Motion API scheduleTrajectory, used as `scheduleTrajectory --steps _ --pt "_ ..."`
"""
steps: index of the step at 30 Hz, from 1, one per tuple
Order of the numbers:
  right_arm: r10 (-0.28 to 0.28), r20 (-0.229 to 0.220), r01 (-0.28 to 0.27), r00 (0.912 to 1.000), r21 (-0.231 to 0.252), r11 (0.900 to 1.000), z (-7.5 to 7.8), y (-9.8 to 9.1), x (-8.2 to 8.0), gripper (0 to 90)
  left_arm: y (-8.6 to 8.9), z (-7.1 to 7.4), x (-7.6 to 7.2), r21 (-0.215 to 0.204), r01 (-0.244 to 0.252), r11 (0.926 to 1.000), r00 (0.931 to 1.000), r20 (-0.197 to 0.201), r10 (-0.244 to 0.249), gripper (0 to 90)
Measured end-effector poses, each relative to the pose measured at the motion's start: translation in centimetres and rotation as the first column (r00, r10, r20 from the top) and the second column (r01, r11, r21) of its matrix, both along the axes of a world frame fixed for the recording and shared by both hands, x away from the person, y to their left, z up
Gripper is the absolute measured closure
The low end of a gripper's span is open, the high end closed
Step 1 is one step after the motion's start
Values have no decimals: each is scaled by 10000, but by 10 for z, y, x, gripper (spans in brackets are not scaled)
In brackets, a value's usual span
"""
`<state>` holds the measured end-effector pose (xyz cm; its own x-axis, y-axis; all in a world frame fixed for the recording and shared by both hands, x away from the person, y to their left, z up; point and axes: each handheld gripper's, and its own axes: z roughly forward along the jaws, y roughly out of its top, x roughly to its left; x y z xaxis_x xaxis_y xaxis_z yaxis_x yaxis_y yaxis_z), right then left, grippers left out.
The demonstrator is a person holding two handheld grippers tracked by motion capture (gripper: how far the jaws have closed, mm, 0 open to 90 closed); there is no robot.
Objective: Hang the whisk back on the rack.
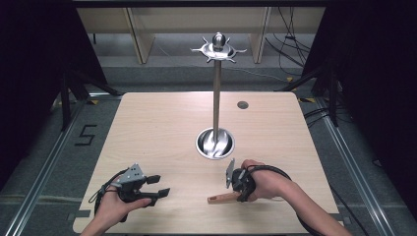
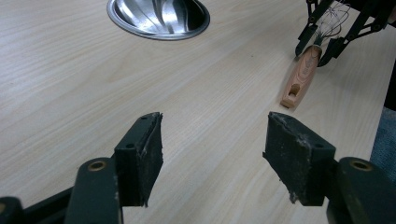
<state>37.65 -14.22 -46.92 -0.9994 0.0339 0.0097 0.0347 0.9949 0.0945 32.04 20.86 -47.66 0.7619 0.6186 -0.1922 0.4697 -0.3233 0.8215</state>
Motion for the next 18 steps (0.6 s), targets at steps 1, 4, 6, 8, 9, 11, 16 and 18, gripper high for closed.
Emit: scheduleTrajectory --steps 1,4,6,8,9,11,16,18 --pt "0 0 0 10000 0 10000 0 0 0 636 0 0 0 0 0 10000 10000 0 0 358" --pt "-160 -38 160 9999 3 9999 -2 1 -2 665 -1 0 0 -60 -73 10000 9999 93 73 358" --pt "-65 48 64 10000 79 9999 -1 0 -3 676 -1 0 0 -60 -77 10000 9999 94 78 358" --pt "-189 42 188 9998 206 9996 -1 -1 -3 690 0 0 0 -62 -92 9999 9999 95 93 358" --pt "-207 186 201 9996 333 9992 1 -2 -2 690 0 0 0 -58 -102 9999 9999 103 103 358" --pt "-429 19 428 9991 432 9982 2 -3 -3 690 0 0 0 -59 -109 9999 9999 107 109 358" --pt "-778 770 679 9940 1238 9900 17 -12 -3 691 -1 -1 -1 -158 -167 9997 9998 86 169 358" --pt "-1141 1018 972 9882 1577 9827 20 -15 -6 691 -1 -1 -1 -160 -246 9996 9996 125 248 358"
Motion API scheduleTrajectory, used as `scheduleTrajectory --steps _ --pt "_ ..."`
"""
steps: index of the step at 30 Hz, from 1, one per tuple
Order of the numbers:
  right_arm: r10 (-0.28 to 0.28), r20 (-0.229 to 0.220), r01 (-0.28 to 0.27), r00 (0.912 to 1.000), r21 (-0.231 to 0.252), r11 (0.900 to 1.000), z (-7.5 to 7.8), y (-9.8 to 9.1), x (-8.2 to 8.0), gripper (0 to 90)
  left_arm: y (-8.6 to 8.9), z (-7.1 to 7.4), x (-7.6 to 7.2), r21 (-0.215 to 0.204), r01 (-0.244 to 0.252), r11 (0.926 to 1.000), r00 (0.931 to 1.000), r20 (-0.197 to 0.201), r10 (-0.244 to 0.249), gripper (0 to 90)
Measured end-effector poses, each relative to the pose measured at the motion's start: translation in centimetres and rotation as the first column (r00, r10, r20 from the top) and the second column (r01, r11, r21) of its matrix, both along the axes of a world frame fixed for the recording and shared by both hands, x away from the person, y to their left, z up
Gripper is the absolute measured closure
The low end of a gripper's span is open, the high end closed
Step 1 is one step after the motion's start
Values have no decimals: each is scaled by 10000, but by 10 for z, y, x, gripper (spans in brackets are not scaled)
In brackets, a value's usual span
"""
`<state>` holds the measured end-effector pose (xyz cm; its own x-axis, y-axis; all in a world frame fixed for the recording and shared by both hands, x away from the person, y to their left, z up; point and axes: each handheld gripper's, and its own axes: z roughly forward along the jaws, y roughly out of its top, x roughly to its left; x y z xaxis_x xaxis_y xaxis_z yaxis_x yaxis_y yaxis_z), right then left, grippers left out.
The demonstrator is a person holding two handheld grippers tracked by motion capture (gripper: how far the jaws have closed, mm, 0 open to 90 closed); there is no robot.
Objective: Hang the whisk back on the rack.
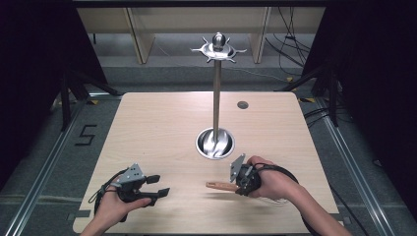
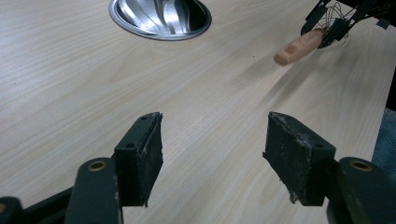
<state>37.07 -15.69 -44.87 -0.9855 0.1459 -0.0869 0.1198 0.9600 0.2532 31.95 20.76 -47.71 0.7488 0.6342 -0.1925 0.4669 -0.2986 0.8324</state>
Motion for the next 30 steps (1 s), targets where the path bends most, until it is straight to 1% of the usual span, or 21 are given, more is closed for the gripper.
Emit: scheduleTrajectory --steps 2,3,5,6,7,8,9,11,12,13,14,15,18,20,22,23,24,25,26,28,30 --pt "-133 60 131 9999 236 9996 2 -1 -1 691 1 0 0 41 -28 10000 9999 -162 28 358" --pt "-117 422 79 9990 886 9960 7 -6 0 691 1 0 0 71 -36 10000 9999 -146 37 358" --pt "-473 497 418 9976 1055 9935 10 -8 -1 691 1 0 0 74 -39 10000 9999 -146 40 358" --pt "-84 705 -18 9975 1442 9896 12 -10 2 691 1 0 0 111 -70 9999 9999 -136 72 358" --pt "-629 723 512 9954 1534 9868 16 -12 -1 691 1 0 0 84 -74 9999 9999 -123 75 358" --pt "-864 824 705 9928 1797 9812 19 -15 -2 692 1 0 0 24 -46 10000 9999 -147 46 358" --pt "-1214 1335 894 9836 2238 9705 23 -19 -3 692 2 0 1 94 46 9999 10000 -13 -46 358" --pt "-1374 1358 983 9812 2613 9602 27 -22 -4 692 2 0 1 98 39 9999 10000 -13 -38 358" --pt "-1501 1615 953 9754 3053 9475 31 -27 -2 692 2 1 1 162 30 9999 10000 -39 -30 357" --pt "-1501 1615 953 9754 3053 9475 31 -27 -2 692 2 1 1 159 27 9999 10000 -39 -26 357" --pt "-1980 1508 1414 9685 3212 9364 33 -30 -5 692 2 1 1 161 51 9999 10000 -57 -50 357" --pt "-1906 1657 1246 9676 3433 9309 34 -32 -3 693 2 1 1 166 62 9998 10000 -64 -61 357" --pt "-2692 1601 1835 9497 4123 8924 38 -42 -6 693 2 0 0 186 6 9998 10000 -48 -5 356" --pt "-2774 1621 1864 9470 4263 8852 38 -43 -6 693 2 0 0 194 6 9998 10000 -43 -5 356" --pt "-3402 1724 2239 9244 4769 8500 40 -50 -6 694 2 0 1 175 31 9998 10000 -49 -31 356" --pt "-3402 1724 2239 9244 4769 8500 40 -50 -6 694 2 0 1 175 31 9998 10000 -49 -31 356" --pt "-3914 1472 2704 9084 5073 8183 42 -54 -6 693 2 0 0 94 -17 10000 10000 -55 17 356" --pt "-3914 1472 2704 9084 5073 8183 42 -54 -6 693 2 0 0 94 -17 10000 10000 -55 17 356" --pt "-4174 1515 2778 8960 5420 7931 43 -59 -5 693 2 0 0 96 -36 9999 10000 -58 36 356" --pt "-4629 1362 3103 8759 5757 7565 45 -63 -5 693 2 0 1 64 -38 10000 10000 -40 38 355" --pt "-4904 1235 3274 8627 6027 7277 45 -65 -5 694 2 0 1 60 -45 10000 10000 -37 45 354"
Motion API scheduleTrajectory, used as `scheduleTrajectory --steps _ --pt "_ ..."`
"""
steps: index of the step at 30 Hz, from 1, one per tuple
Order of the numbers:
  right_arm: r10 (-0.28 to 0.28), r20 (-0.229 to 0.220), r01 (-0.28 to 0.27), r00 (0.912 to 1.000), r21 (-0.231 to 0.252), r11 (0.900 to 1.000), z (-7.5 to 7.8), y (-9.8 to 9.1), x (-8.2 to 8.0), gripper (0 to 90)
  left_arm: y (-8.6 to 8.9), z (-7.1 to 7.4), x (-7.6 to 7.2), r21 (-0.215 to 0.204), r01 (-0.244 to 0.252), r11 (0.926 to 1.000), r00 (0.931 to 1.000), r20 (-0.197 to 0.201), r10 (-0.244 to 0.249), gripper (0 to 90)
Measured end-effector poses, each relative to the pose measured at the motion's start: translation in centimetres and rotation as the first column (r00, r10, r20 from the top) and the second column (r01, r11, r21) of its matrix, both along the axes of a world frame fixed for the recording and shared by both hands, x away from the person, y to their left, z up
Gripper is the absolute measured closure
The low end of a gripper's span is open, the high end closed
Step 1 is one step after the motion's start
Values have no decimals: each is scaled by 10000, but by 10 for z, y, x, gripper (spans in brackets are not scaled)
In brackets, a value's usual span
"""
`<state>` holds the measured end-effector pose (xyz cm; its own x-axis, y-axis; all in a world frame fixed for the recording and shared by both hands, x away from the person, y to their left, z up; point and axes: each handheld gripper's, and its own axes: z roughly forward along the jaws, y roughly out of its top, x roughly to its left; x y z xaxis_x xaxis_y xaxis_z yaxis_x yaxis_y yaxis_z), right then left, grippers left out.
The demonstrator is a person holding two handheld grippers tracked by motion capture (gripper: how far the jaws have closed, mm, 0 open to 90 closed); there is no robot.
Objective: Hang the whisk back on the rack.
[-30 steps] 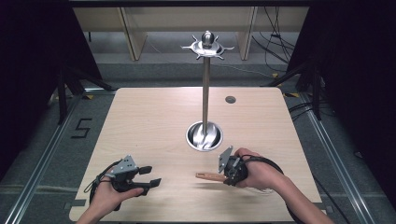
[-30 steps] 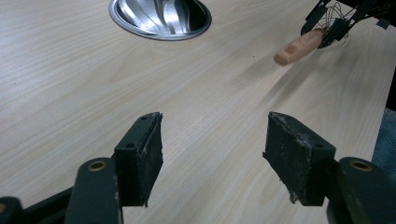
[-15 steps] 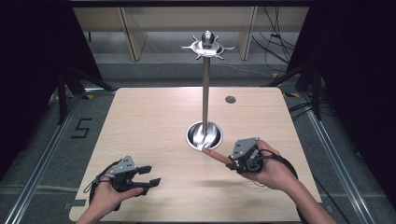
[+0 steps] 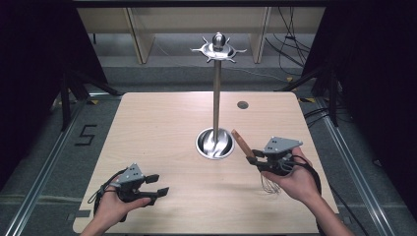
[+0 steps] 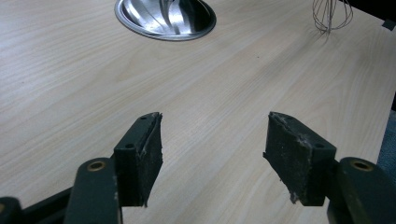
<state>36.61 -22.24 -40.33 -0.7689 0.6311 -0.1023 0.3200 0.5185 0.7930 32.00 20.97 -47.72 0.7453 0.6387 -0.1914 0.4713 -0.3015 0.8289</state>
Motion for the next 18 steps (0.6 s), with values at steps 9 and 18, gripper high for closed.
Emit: scheduleTrajectory --steps 9,18 --pt "-823 46 814 9966 999 9917 5 -9 -1 694 0 0 0 -9 -26 10000 10000 -5 26 352" --pt "-1342 351 1275 9903 1519 9801 17 -13 -2 695 2 0 0 98 -15 10000 9999 106 14 351"
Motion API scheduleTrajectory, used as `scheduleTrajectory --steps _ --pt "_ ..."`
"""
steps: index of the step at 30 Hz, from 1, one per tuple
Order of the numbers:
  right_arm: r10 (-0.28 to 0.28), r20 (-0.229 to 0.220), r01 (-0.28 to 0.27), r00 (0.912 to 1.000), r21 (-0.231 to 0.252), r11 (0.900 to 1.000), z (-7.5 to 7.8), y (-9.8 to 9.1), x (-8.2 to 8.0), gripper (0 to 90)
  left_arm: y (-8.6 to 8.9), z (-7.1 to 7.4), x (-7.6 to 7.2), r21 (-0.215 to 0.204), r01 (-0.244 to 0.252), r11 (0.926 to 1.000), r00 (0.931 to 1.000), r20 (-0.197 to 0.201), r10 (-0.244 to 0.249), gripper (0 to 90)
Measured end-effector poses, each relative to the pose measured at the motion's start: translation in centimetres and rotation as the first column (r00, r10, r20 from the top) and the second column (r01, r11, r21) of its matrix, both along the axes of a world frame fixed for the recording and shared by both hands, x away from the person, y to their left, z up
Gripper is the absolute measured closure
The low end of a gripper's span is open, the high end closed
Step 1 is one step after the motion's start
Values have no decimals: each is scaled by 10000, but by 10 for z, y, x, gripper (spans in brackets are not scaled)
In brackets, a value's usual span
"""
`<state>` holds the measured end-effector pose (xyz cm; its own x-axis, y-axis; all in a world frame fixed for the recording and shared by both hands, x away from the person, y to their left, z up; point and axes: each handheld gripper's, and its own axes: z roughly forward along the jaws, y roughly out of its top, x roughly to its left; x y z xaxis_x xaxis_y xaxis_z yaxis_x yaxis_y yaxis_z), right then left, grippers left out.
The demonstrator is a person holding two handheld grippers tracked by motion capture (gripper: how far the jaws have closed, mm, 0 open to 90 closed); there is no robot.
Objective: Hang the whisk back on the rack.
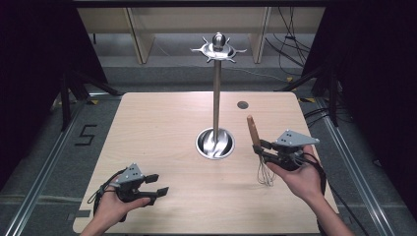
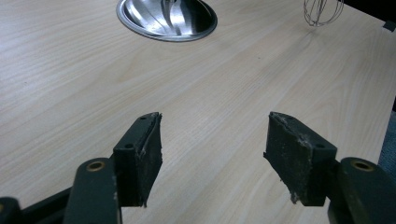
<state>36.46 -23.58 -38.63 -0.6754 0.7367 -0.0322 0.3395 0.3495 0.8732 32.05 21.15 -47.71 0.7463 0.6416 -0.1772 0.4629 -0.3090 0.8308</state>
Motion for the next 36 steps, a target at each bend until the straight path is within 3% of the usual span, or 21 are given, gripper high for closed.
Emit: scheduleTrajectory --steps 4,7,8,9,10,11,12,15,17,19,20,21,24,28,29,30,31,32,36 --pt "-218 77 216 9997 282 9994 5 2 -1 695 0 0 0 -43 42 10000 10000 -45 -42 351" --pt "-157 121 155 9998 152 9998 8 2 -1 695 0 0 0 -66 40 10000 10000 -34 -41 351" --pt "-315 260 304 9992 400 9987 9 4 0 695 0 1 0 -81 33 10000 10000 -27 -33 351" --pt "-161 501 152 9986 189 9997 11 3 2 694 0 1 0 -89 24 10000 10000 -15 -24 352" --pt "-207 114 204 9997 247 9995 13 4 1 694 0 1 0 -89 24 10000 10000 -15 -24 351" --pt "-145 446 136 9989 205 9997 13 3 3 694 0 1 0 -92 -19 10000 10000 28 19 351" --pt "-286 172 279 9994 393 9988 13 5 2 695 0 1 0 -81 -3 10000 10000 11 3 351" --pt "-324 314 309 9990 458 9985 14 6 4 695 1 1 0 -124 36 9999 10000 11 -36 351" --pt "-360 141 354 9993 437 9984 17 8 3 694 0 1 0 -160 -27 9999 10000 -63 26 350" --pt "-461 210 450 9987 532 9976 17 9 4 694 0 1 0 -188 -60 9998 10000 -31 60 351" --pt "-454 500 425 9977 572 9975 17 9 5 694 1 2 0 -93 -23 10000 10000 -14 23 351" --pt "-379 202 368 9991 530 9979 20 9 4 694 1 2 0 -115 -29 9999 10000 -15 29 350" --pt "-376 475 346 9982 617 9975 24 10 7 694 1 2 0 -112 0 9999 10000 -23 -1 350" --pt "-410 401 383 9984 654 9971 29 10 7 694 1 1 0 -135 -27 9999 10000 10 27 350" --pt "-472 676 422 9966 732 9964 29 10 8 694 1 1 0 -138 -26 9999 10000 13 26 350" --pt "-592 659 528 9961 938 9942 32 12 8 694 1 2 0 -114 2 9999 10000 -21 -3 349" --pt "-474 537 428 9974 834 9956 34 10 8 694 2 2 0 -109 6 9999 10000 -12 -6 350" --pt "-487 776 420 9958 862 9954 35 11 10 694 2 2 0 -106 5 9999 10000 -12 -5 349" --pt "-469 745 403 9961 868 9954 40 10 10 694 1 1 0 -154 -32 9999 10000 12 32 348"
